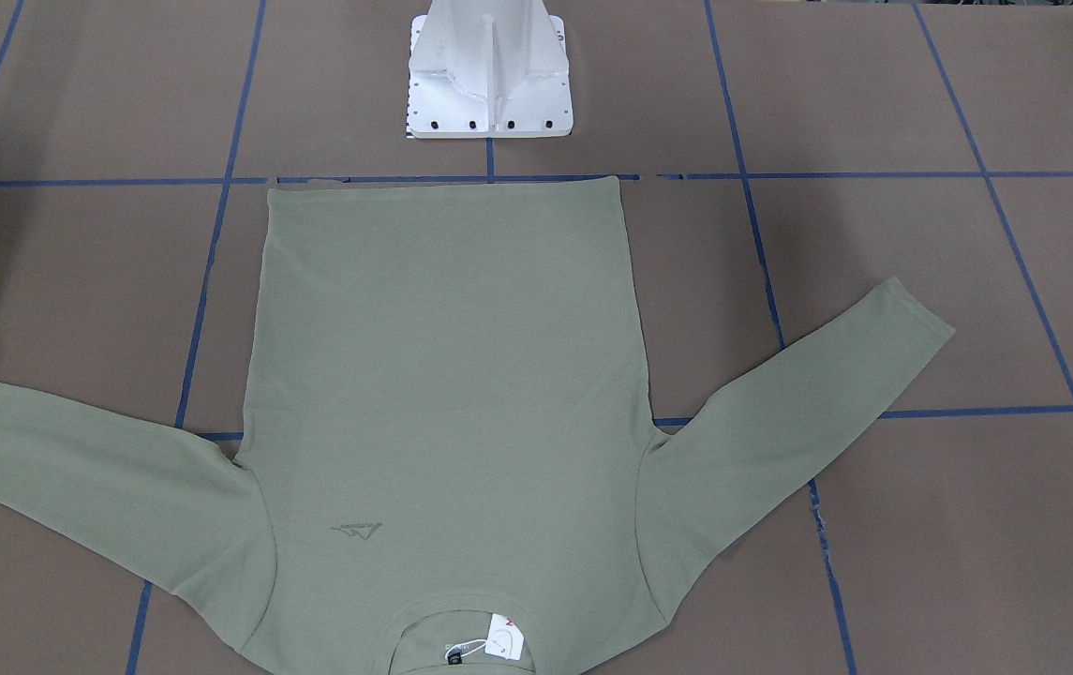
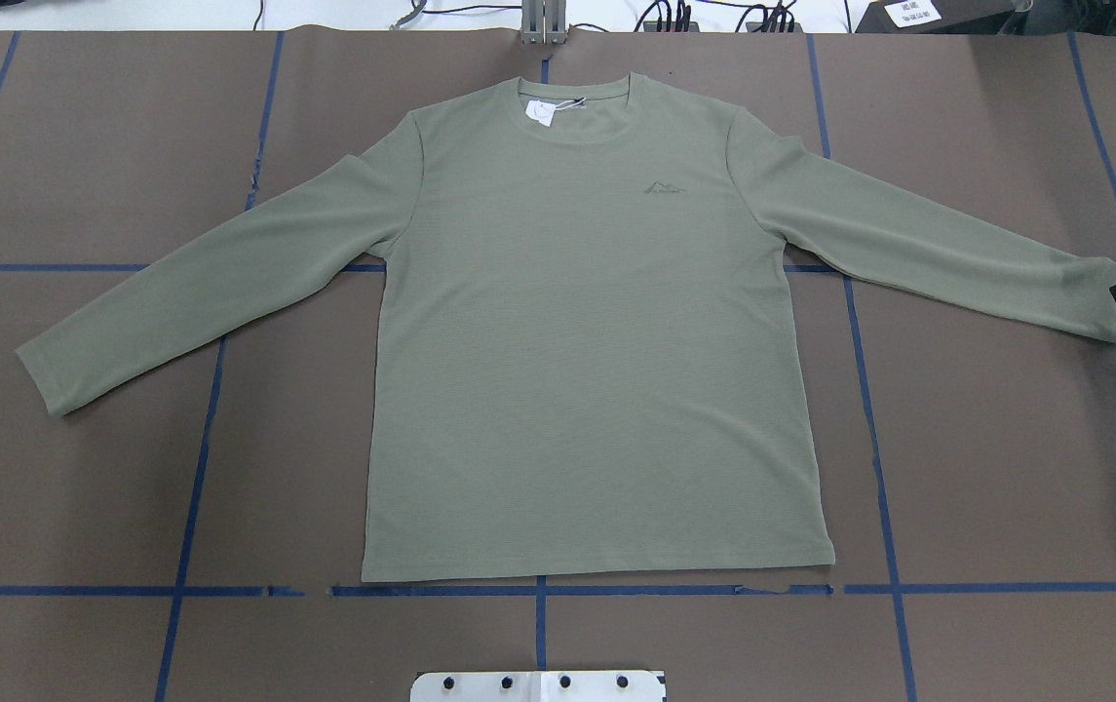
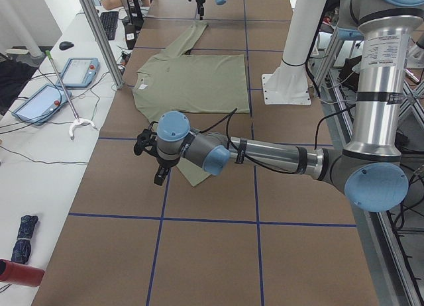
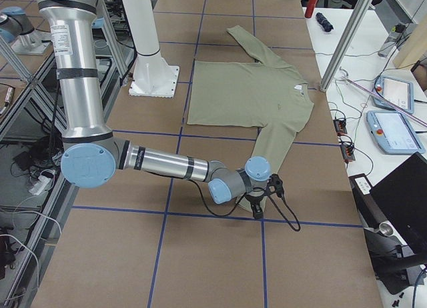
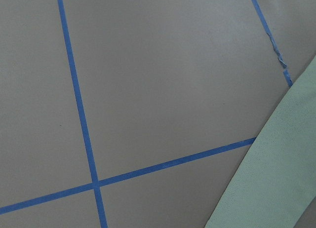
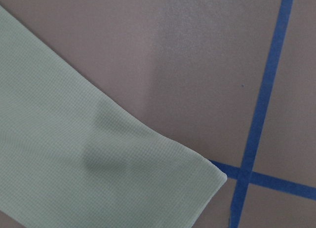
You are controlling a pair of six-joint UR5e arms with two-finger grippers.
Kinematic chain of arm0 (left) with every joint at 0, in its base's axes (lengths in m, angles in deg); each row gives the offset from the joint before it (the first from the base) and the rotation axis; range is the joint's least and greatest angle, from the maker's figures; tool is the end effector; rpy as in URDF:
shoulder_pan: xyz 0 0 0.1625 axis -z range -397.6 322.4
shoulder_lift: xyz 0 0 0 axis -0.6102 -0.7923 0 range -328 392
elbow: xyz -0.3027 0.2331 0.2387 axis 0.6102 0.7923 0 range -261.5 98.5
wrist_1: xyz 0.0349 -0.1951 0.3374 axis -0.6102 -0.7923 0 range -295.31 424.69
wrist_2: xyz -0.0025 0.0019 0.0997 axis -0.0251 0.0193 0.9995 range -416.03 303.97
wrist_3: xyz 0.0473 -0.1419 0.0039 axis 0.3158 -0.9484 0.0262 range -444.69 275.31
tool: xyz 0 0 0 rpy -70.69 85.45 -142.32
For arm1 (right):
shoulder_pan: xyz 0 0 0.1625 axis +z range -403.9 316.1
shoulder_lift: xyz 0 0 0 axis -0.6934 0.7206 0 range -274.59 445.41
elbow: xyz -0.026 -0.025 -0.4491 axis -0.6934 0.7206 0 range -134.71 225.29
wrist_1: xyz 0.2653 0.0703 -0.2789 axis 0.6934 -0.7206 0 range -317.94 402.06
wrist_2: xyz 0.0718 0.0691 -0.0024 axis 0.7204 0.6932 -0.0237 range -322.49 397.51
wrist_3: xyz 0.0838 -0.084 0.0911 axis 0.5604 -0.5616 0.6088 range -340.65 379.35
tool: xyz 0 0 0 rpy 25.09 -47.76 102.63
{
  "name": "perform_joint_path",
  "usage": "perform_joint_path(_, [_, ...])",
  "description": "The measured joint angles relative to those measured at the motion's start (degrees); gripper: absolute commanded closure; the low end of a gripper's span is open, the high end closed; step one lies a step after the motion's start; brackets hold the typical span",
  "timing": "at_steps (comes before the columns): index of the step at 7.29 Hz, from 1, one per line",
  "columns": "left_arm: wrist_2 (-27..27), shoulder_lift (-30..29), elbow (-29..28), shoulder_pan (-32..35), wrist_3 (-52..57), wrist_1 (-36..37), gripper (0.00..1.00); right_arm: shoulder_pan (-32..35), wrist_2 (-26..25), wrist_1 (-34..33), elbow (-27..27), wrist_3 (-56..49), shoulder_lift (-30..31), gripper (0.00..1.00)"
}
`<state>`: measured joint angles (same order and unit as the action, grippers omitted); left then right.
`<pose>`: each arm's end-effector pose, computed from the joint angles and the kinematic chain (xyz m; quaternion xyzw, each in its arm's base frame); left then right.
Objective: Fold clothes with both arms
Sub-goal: 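Grasp the cuff of the sleeve nearest the right gripper with the right gripper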
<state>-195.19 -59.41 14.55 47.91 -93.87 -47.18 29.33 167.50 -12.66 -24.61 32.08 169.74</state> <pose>0.0199 -0.5107 0.6016 0.1806 0.4269 0.0692 0.8834 -0.1187 -0.5227 0.7742 0.0788 -0.3685 -0.0944 0.9215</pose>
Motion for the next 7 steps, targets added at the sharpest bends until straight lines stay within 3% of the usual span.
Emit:
perform_joint_path(5, [-0.07, -0.09, 0.5, 0.0, 0.12, 0.04, 0.0, -1.86, 0.17, -0.14, 2.93, 0.01, -1.32, 0.02])
perform_joint_path(7, [-0.07, -0.11, 0.87, 0.0, 0.12, 0.07, 0.0, -2.24, 0.2, -0.14, 3.3, 0.01, -1.42, 0.55])
